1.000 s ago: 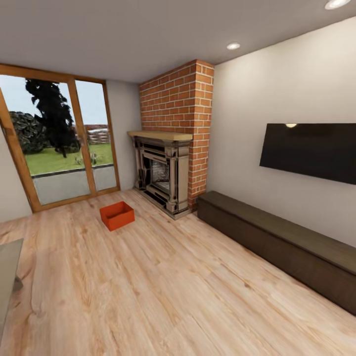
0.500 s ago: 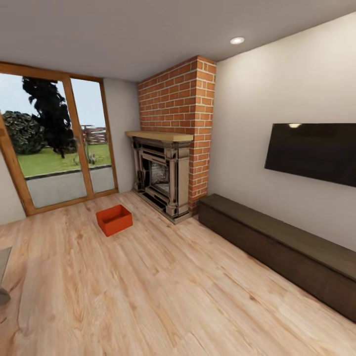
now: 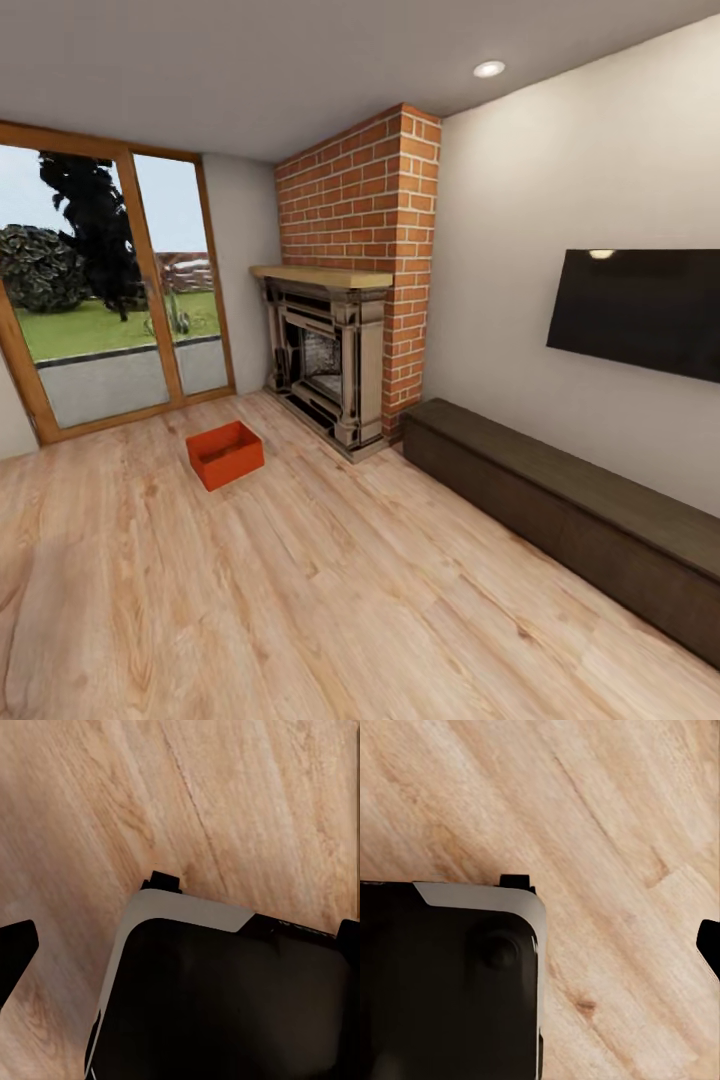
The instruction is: Move the two storage containers from the living room to the garage. In the garage, place one container on the floor and stack the other container on top of it (either order is fine).
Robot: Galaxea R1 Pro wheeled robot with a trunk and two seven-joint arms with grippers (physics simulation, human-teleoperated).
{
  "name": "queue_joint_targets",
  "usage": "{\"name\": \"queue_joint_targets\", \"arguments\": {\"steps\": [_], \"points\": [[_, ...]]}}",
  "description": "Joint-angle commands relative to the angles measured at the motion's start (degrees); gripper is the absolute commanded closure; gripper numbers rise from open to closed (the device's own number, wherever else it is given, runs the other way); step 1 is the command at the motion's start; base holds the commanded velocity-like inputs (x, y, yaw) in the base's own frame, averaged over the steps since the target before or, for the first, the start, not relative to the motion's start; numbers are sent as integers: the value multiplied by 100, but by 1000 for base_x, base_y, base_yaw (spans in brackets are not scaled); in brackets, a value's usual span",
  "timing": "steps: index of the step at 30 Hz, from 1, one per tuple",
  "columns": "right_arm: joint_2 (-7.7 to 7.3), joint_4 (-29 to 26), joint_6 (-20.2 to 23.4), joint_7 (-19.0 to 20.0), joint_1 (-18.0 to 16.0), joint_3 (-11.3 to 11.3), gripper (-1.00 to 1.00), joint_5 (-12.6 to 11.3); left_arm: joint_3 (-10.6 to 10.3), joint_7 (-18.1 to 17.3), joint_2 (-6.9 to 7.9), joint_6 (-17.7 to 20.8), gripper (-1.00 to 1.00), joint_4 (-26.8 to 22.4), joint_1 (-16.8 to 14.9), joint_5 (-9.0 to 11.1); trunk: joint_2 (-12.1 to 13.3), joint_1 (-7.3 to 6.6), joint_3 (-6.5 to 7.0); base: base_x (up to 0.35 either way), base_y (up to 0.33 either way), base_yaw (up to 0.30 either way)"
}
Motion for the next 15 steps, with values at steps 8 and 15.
{"name": "queue_joint_targets", "arguments": {"steps": [8, 15], "points": [[48, 17, -16, -2, -8, 25, -100, -46, -11, -2, 1, 13, -100, -3, -3, 35, -6, 4, -8, 324, 0, 0], [34, 17, -19, -3, -8, 26, -100, -46, -11, -2, 1, 4, -100, -3, -3, 28, -6, 4, -8, 325, 0, 112]]}}
